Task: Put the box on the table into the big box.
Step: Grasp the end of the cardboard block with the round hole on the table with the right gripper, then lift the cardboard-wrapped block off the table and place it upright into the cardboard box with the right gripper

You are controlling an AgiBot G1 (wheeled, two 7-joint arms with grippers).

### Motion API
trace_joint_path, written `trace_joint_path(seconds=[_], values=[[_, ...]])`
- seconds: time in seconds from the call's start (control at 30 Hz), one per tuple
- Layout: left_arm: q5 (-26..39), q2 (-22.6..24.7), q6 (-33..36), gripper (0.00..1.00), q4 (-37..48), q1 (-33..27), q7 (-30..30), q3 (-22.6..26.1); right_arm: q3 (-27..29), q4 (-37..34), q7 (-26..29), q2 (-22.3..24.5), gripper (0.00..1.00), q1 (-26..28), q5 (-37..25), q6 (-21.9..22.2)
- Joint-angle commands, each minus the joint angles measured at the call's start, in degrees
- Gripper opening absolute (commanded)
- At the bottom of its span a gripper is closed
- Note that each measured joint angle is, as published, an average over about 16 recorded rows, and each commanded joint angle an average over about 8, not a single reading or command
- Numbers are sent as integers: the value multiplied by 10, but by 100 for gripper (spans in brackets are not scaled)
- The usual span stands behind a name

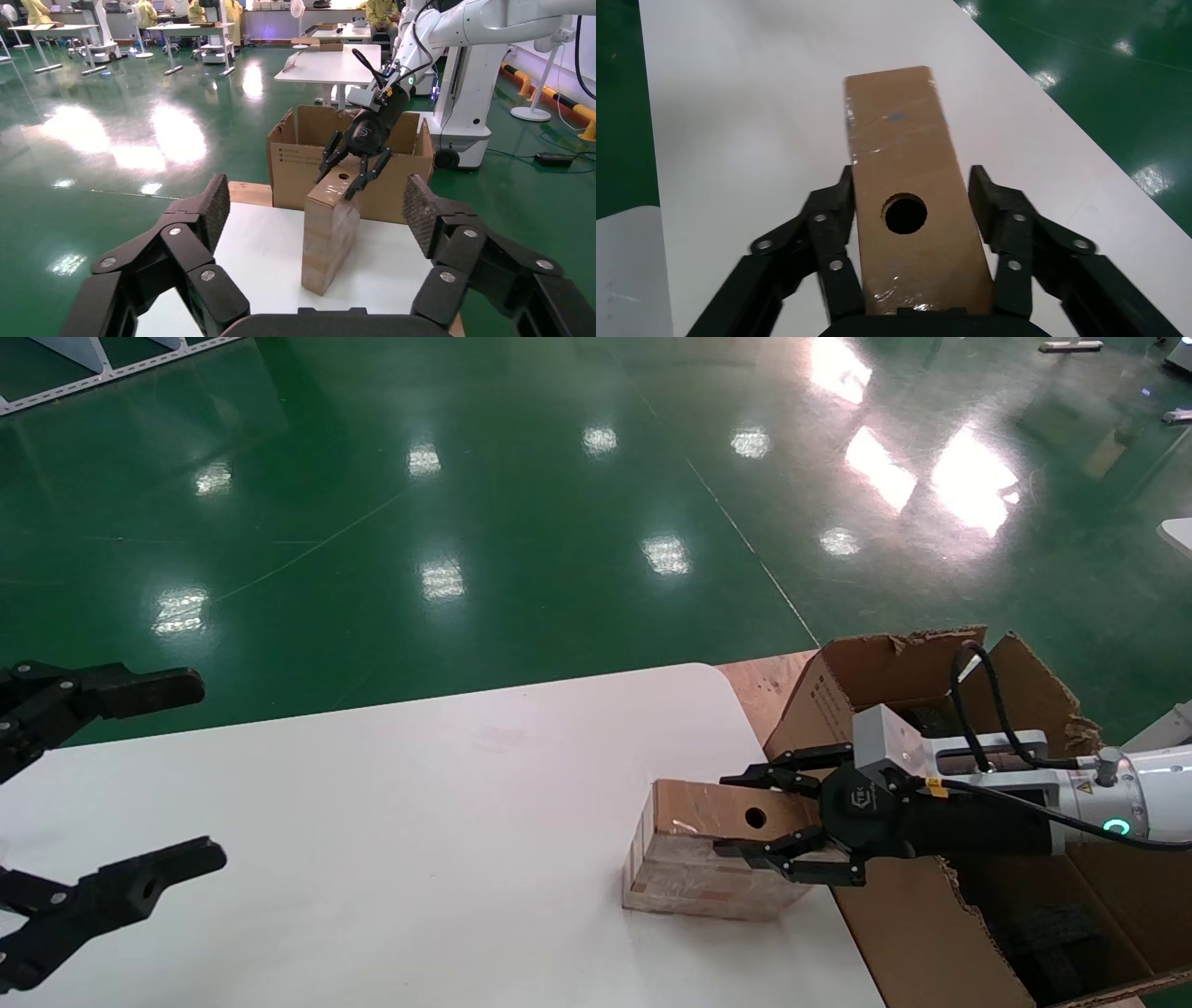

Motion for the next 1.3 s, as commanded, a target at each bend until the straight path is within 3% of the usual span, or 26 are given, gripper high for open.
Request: trace_joint_path(seconds=[0.03,0.27,0.5,0.83,1.03,1.3], values=[[0,0,0,100,0,0,0,0,0,-1,-1,0,0,0,0,0],[0,0,0,100,0,0,0,0,-2,35,25,10,0,8,7,3],[0,0,0,100,0,0,0,0,12,143,129,59,0,51,42,17],[0,0,0,100,0,0,0,0,63,261,266,168,0,158,44,108],[0,0,0,100,0,0,0,0,69,238,292,241,0,173,12,162],[0,0,0,100,0,0,0,0,38,156,269,294,0,137,22,195]])
